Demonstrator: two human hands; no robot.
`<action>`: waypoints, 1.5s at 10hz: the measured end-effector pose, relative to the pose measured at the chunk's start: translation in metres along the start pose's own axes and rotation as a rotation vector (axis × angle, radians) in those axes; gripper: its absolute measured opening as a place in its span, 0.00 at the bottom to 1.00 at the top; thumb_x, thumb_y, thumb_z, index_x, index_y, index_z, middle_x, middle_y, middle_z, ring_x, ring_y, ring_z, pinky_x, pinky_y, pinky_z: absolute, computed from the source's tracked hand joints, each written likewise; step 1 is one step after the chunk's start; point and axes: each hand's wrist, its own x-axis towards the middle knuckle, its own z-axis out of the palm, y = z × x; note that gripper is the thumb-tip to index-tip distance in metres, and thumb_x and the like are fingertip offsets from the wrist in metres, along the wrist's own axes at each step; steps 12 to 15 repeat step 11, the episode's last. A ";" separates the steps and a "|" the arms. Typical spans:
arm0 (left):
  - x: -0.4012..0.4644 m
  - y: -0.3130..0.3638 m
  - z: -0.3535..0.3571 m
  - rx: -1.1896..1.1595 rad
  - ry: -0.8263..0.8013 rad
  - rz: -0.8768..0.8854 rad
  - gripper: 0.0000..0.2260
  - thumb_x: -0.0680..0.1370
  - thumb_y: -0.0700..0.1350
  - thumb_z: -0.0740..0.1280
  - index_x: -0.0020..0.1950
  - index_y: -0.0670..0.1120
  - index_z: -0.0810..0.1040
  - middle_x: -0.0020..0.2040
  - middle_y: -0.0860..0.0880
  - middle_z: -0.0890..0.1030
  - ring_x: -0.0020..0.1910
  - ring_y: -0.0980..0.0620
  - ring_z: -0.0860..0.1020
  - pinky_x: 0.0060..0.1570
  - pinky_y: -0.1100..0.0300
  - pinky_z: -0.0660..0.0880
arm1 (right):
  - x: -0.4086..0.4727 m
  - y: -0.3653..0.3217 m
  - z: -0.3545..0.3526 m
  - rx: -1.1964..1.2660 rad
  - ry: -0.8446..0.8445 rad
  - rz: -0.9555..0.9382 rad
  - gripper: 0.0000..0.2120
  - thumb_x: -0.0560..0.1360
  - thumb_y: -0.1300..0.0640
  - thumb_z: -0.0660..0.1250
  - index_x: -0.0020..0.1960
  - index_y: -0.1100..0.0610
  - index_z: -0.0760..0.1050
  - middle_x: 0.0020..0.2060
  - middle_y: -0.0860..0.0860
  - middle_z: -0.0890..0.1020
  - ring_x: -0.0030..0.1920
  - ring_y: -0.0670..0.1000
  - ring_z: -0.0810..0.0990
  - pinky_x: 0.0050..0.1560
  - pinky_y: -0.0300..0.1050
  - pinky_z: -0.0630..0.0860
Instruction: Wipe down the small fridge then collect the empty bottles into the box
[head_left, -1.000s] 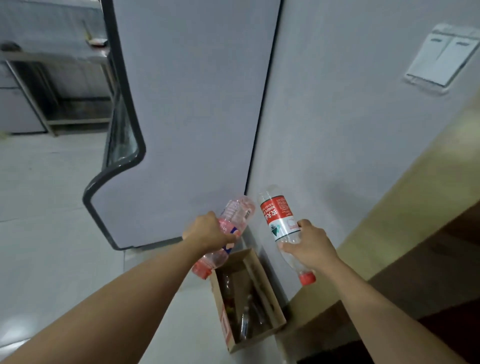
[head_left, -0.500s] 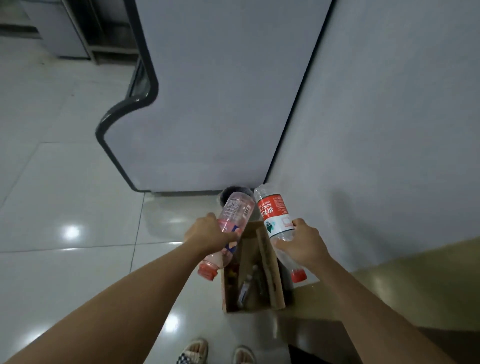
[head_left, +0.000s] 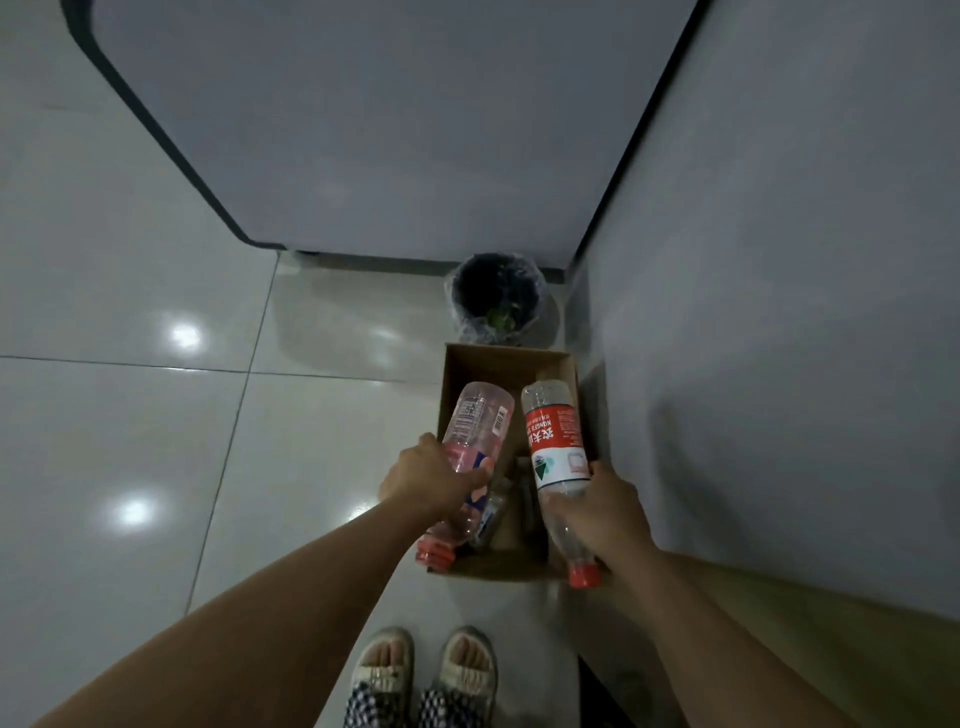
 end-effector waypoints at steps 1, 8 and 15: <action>0.045 -0.014 0.047 -0.005 -0.021 -0.018 0.33 0.69 0.64 0.69 0.64 0.46 0.66 0.57 0.46 0.77 0.48 0.49 0.78 0.46 0.54 0.79 | 0.048 0.018 0.042 0.009 0.004 0.027 0.35 0.70 0.42 0.71 0.70 0.54 0.62 0.63 0.54 0.75 0.61 0.56 0.76 0.59 0.51 0.73; 0.229 -0.065 0.241 -0.149 0.023 -0.093 0.31 0.74 0.57 0.67 0.68 0.41 0.60 0.62 0.39 0.73 0.59 0.39 0.75 0.55 0.49 0.73 | 0.239 0.096 0.222 0.165 0.073 0.056 0.32 0.72 0.50 0.71 0.70 0.57 0.61 0.64 0.56 0.72 0.61 0.57 0.74 0.55 0.51 0.73; 0.205 -0.052 0.222 -0.085 0.014 -0.032 0.28 0.75 0.52 0.67 0.68 0.41 0.60 0.62 0.38 0.73 0.60 0.39 0.75 0.53 0.52 0.73 | 0.211 0.094 0.211 0.078 -0.022 -0.036 0.33 0.73 0.52 0.70 0.73 0.53 0.58 0.67 0.54 0.70 0.64 0.55 0.72 0.55 0.45 0.71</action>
